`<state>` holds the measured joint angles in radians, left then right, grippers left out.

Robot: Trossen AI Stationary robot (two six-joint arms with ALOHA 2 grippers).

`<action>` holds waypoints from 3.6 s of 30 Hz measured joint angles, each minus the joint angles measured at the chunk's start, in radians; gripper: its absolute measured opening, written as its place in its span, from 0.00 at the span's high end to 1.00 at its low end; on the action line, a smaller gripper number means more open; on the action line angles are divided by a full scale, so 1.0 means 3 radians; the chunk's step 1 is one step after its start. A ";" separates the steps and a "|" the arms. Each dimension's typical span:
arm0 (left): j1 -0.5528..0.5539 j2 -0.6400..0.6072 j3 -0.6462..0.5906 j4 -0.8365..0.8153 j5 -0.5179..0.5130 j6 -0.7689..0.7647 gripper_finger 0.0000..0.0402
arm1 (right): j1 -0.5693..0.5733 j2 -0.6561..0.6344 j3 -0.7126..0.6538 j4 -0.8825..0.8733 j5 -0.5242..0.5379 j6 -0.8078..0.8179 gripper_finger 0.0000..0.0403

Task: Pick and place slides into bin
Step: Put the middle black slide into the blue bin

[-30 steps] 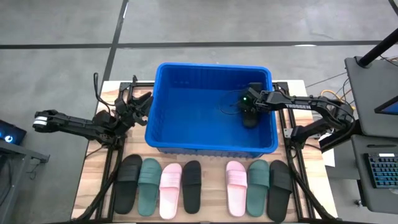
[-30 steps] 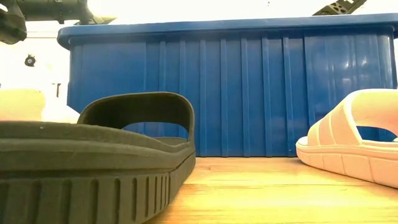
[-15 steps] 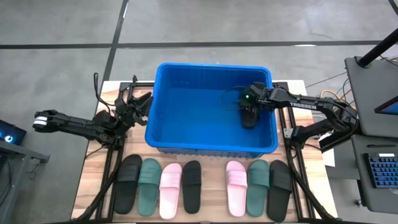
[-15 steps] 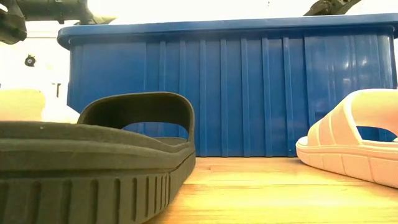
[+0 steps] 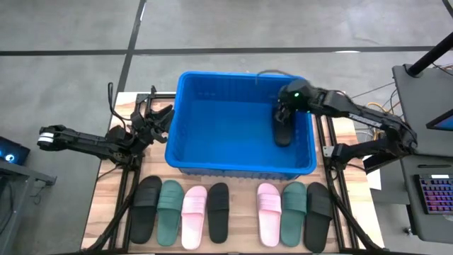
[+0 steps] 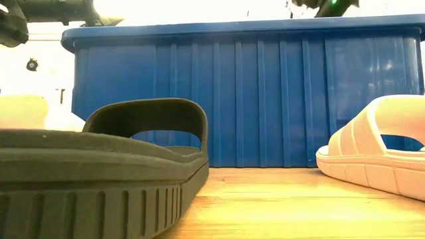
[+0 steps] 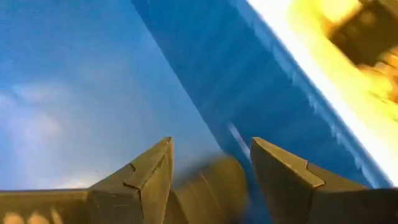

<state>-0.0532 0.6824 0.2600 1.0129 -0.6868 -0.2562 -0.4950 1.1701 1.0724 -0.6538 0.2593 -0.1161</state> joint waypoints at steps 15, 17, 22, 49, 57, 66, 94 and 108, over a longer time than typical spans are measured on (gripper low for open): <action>0.0001 0.0131 0.0000 0.0002 0.0006 -0.0010 0.55 | 0.0371 -0.0619 0.0327 0.1189 -0.2115 0.0661 0.49; 0.0001 0.0133 0.0000 0.0000 0.0078 -0.0013 0.55 | 0.0454 -0.0658 0.0307 0.1195 -0.2113 0.0676 0.49; 0.0002 0.0147 0.0016 0.0028 0.0446 -0.0199 0.55 | 0.0610 -0.0685 0.0232 0.1229 -0.2093 0.0650 0.52; 0.0000 0.0716 0.1226 -0.0395 0.2573 -0.0783 0.55 | 0.0908 -0.0820 0.0106 0.0984 -0.1693 0.0123 0.97; -0.0059 0.0760 0.1732 -0.1579 0.2877 -0.1046 0.55 | 0.0908 -0.0982 0.0107 0.0709 -0.1531 0.0204 0.97; -0.0288 0.0971 0.2368 -0.2740 0.2543 -0.0495 0.55 | 0.0914 -0.1120 0.0107 0.0291 -0.0547 0.0347 0.97; -0.1306 0.2266 0.3443 -0.4402 0.1093 -0.0349 0.60 | 0.0912 -0.1200 0.0097 -0.0260 0.0275 -0.0052 0.97; -0.1565 0.2719 0.3767 -0.5260 0.1113 -0.0683 0.60 | 0.0913 -0.1209 0.0096 -0.0378 0.0451 -0.0051 0.97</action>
<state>-0.5227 1.4982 1.3902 -0.5649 -0.3529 -0.4612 -0.2211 0.8074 1.1011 -0.7673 0.3946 -0.1315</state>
